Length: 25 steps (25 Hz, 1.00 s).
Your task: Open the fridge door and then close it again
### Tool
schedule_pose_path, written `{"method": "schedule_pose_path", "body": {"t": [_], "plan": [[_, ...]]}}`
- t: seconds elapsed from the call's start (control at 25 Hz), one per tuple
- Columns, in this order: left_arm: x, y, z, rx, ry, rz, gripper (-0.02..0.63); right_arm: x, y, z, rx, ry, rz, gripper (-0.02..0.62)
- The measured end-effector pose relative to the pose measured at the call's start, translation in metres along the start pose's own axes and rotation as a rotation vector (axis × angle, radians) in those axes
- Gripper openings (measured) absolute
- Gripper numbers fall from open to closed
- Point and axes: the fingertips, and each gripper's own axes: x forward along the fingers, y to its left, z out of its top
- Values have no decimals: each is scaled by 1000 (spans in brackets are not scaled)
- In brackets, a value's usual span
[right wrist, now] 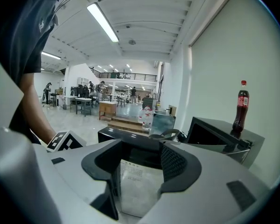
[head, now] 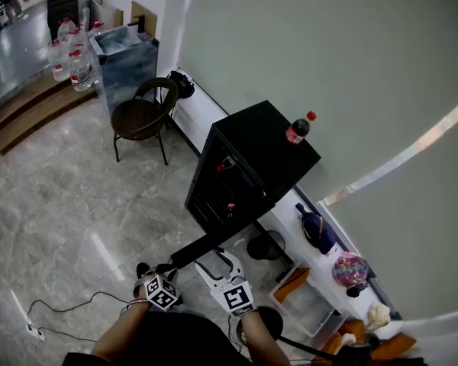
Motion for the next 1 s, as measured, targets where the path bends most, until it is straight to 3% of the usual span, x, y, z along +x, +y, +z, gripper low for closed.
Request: {"method": "schedule_pose_path", "body": {"t": [0.28,0.8,1.0], "plan": [[4,43,2,53,0,-65,35,31,-8,7,9,10,-101,247],[28,138,24,178,-35,-191,38,99,-42,27,135,57,-378,245],[46,172,41,223,-38,-223,41,117,-69,34,179,53,-456,211]]}}
